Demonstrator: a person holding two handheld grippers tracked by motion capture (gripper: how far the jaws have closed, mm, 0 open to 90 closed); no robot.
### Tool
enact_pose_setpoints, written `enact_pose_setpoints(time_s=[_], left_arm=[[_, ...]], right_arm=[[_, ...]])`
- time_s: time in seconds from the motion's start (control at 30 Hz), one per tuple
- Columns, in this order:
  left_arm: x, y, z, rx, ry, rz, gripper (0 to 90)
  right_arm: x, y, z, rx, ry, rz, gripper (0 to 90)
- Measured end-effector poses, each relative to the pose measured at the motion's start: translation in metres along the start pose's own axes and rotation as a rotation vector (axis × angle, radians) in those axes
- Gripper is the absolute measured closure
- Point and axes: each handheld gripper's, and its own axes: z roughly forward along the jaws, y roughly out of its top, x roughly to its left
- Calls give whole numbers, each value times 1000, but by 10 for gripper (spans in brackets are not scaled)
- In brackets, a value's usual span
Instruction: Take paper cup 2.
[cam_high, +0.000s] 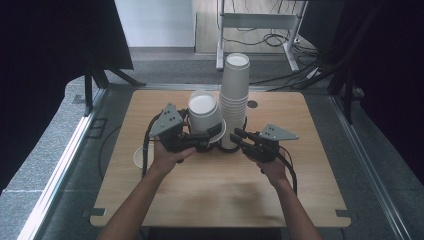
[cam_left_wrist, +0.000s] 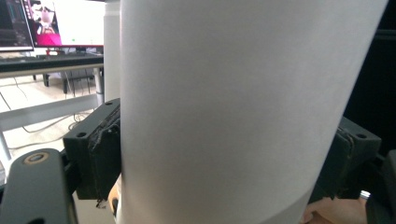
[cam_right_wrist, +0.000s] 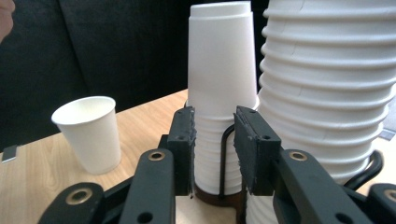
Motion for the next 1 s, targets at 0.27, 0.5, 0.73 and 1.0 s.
enact_pose_setpoints(time_s=[0.27, 0.5, 0.73, 1.0], left_arm=[[5, -25, -11, 23, -8, -59, 155], [8, -41, -14, 26, 0, -88, 155], [6, -57, -18, 40, -6, -103, 155], [1, -71, -24, 60, 19, -104, 155]], right_arm=[[10, -14, 1, 7, -13, -4, 631], [16, -23, 1, 3, -10, 0, 620], [20, -33, 0, 19, -2, -3, 599], [22, -43, 0, 25, 5, 12, 592]])
